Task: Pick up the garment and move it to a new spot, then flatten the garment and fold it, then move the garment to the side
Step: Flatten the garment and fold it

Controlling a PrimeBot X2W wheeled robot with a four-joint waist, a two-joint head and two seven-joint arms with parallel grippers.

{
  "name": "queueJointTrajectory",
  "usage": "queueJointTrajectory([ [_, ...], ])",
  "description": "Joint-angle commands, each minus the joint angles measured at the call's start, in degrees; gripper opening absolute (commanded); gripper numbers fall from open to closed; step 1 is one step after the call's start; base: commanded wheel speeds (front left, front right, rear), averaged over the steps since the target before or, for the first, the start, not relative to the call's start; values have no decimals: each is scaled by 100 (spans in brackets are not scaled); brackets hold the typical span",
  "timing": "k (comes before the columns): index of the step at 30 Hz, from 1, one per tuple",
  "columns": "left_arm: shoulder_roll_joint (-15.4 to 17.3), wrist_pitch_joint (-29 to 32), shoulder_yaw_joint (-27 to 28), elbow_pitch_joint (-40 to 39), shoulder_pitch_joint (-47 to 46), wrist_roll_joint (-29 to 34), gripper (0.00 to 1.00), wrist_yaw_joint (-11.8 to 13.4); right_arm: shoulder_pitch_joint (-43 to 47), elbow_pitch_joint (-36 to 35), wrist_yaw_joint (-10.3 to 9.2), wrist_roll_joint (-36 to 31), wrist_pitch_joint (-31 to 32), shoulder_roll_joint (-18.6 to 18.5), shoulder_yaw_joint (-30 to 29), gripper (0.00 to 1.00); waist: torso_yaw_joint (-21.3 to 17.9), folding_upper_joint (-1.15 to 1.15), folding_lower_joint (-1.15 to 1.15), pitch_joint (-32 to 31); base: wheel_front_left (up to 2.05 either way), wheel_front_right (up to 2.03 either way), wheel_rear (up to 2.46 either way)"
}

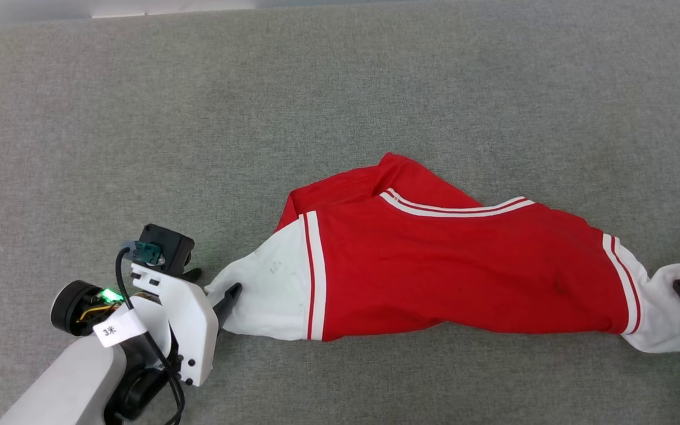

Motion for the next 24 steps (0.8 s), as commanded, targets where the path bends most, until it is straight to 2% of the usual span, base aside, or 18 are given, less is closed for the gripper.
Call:
queueJointTrajectory([
  [1, 20, 144, -121, 206, 55, -4, 100, -58, -57, -15, -4, -25, -31, 12, 22, 0, -20, 0, 0, 21, 0, 0, 0],
  [3, 0, 294, -256, 354, 155, -83, 0, -154, -80, 3, -4, -19, -41, 31, 32, 0, -26, 0, 0, 23, 0, 0, 0],
  [6, -60, 387, -400, 460, 259, -184, 0, -286, -93, 42, -4, -25, -63, 39, 32, 0, -14, 0, 0, -15, 0, 0, 0],
  [9, -125, 204, -353, 497, 262, -203, 0, -306, -97, 62, -4, -36, -60, 22, 31, 0, 13, 0, 0, -109, 0, 0, 0],
  [14, -180, -176, -132, 335, 179, -227, 0, -222, -151, -3, -4, -23, -76, -58, -1, 0, 55, 0, 0, -298, 0, 0, 0],
  [24, 143, -1114, 571, -608, 125, 12, 0, 112, -358, -332, -4, 104, -317, -390, 24, 0, 142, 0, 0, -890, 0, 0, 0],
])
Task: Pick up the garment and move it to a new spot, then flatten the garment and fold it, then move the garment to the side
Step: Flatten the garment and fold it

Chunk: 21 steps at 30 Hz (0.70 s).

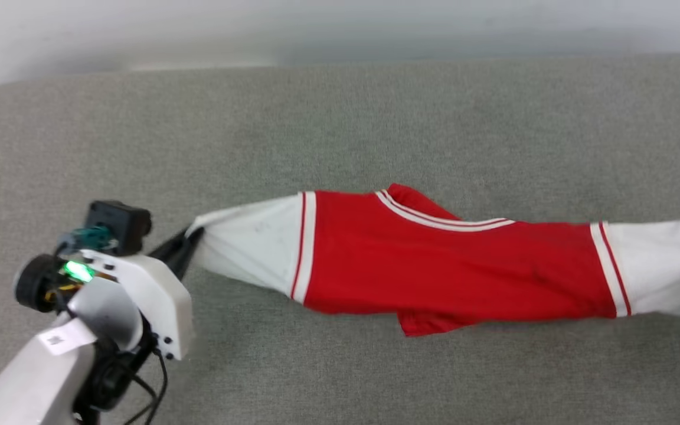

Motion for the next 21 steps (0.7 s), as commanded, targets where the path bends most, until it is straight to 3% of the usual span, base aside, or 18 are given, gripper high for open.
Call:
queueJointTrajectory([
  [1, 96, -109, 153, -214, 65, 25, 0, 90, -137, -119, -4, 9, -108, -129, 46, 0, 27, 0, 0, -236, 0, 0, 0],
  [11, 625, -570, 1184, -1593, 228, 43, 0, 582, -785, -810, -4, 195, -205, -620, 254, 0, -65, 0, 0, -813, 0, 0, 0],
  [21, 878, -1034, 2047, -2120, -502, 23, 0, 638, -1811, -743, -4, 493, -709, -925, 365, 0, -171, 0, 0, -987, 0, 0, 0],
])
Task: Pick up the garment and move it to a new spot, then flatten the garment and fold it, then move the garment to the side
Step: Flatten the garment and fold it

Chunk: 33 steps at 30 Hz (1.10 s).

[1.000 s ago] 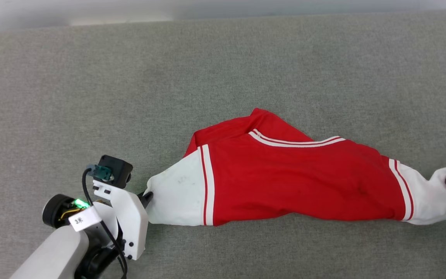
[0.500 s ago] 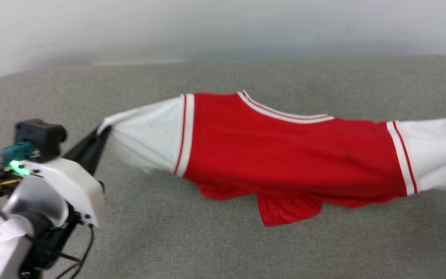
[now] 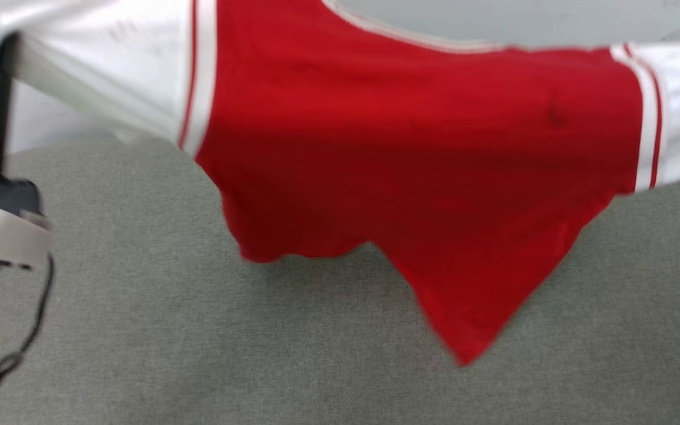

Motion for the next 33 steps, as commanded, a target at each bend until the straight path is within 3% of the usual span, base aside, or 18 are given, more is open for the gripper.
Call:
queueJointTrajectory([
  [1, 74, -121, 182, -37, -235, 43, 0, 3, -300, 62, -5, 15, -202, -104, 21, 0, -27, 0, 0, 9, 0, 0, 0],
  [11, 241, -352, 587, 122, -1084, -147, 0, -187, -1454, 599, -5, 235, -739, 50, 23, 0, -112, 0, 0, 393, 0, 0, 0],
  [18, 246, -184, 414, 688, -2059, -493, 0, -526, -2346, 1108, -5, 250, -717, -187, 198, 0, -97, 0, 0, 1097, 0, 0, 0],
  [27, 179, -145, -57, 1865, -4164, -417, 0, -1096, -4177, 1908, -5, 20, -804, 1, 265, 0, -35, 0, 0, 2402, 0, 0, 0],
  [33, -208, -480, -402, 3013, -5819, -127, 0, -1369, -5538, 2879, -6, -293, -1283, 230, 492, 0, 26, 0, 0, 3041, 0, 0, 0],
])
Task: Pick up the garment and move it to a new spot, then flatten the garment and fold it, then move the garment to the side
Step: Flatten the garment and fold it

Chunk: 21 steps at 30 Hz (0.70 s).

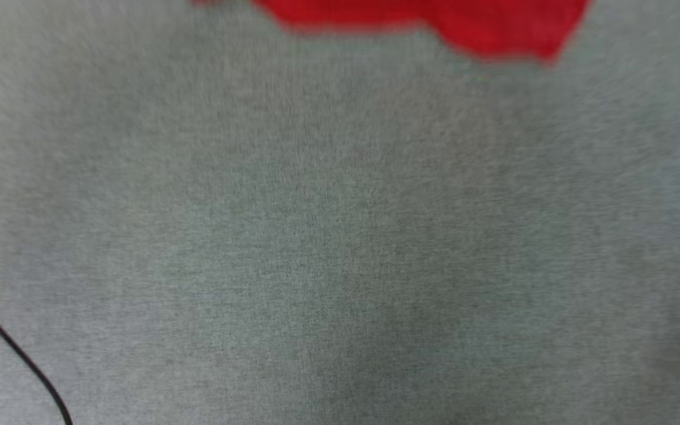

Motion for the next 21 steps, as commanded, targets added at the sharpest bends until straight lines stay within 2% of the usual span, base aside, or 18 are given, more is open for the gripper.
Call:
queueJointTrajectory([
  [1, -105, -101, -72, 264, -343, 84, 0, -57, -353, 236, -7, -91, -138, 100, -27, 0, 74, 0, -1, 448, 0, 0, 0],
  [5, -355, -371, -242, 1061, -1159, 260, 0, -189, -1066, 864, -7, -385, -624, 271, 75, 0, 126, 0, -1, 732, 0, 0, 0],
  [10, -671, -816, -362, 1849, -1546, 299, 0, -311, -1541, 1678, -7, -626, -1274, 548, -13, 0, 176, 0, -1, 949, 0, 0, 0],
  [17, -1000, -1394, -568, 2544, -1069, 194, 0, -484, -1182, 2504, -6, -647, -1751, 765, 142, 0, 226, 0, -1, 970, 0, 0, 0],
  [21, -1213, -1702, -681, 2783, -511, 73, 0, -539, -770, 2743, -7, -582, -1950, 686, 274, 0, 283, 0, -1, 817, 0, 0, 0],
])
